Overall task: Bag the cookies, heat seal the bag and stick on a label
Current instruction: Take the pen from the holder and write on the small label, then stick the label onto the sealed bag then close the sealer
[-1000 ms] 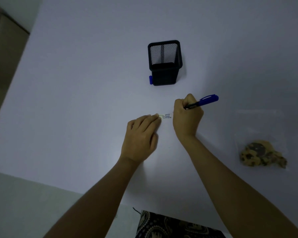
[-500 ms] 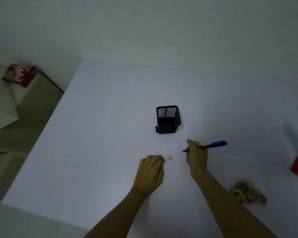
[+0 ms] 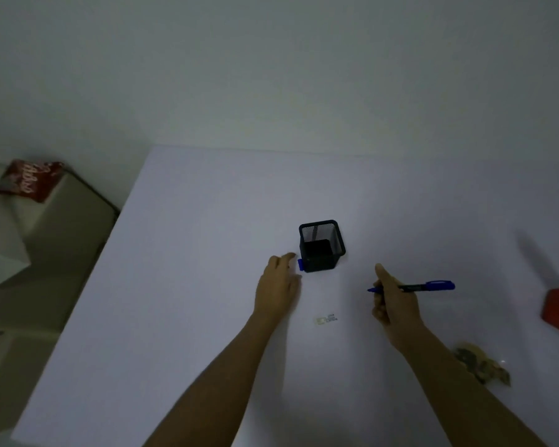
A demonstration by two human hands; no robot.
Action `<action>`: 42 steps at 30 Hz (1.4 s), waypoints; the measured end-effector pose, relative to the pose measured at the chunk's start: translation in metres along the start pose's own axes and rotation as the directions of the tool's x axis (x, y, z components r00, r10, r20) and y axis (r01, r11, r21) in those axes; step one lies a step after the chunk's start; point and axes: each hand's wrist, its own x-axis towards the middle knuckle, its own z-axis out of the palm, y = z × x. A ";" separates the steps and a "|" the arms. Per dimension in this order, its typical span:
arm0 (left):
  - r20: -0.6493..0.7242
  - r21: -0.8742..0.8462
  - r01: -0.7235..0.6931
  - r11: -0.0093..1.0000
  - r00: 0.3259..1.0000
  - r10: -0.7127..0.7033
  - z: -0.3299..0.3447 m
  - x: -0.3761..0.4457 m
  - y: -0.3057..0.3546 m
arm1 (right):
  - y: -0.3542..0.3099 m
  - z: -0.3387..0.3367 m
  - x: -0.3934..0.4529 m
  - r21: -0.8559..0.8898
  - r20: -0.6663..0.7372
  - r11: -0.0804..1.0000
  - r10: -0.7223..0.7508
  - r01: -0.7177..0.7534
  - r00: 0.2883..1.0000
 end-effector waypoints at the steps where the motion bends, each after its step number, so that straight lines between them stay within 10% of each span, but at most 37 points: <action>1: 0.073 0.024 0.030 0.999 0.997 -0.031 -0.001 0.011 0.001 | -0.003 -0.002 -0.001 0.008 -0.001 1.000 0.013 -0.013 1.000; 11: 0.094 0.118 -0.037 0.992 0.995 0.026 -0.001 0.031 -0.005 | -0.034 -0.005 -0.009 -0.031 0.026 0.999 -0.008 0.009 1.000; 22: -0.234 -0.453 -0.197 0.869 0.967 0.097 -0.137 -0.009 0.115 | -0.137 0.071 -0.094 0.021 0.495 0.977 -0.195 0.213 0.846; 31: -0.371 -0.360 -0.348 0.866 0.905 0.210 -0.220 -0.032 0.164 | -0.180 0.109 -0.161 0.137 0.658 0.931 -0.341 0.338 0.672; 42: -0.386 -0.240 -0.395 0.887 0.877 0.286 -0.247 -0.054 0.176 | -0.185 0.109 -0.189 0.110 0.664 0.902 -0.379 0.417 0.644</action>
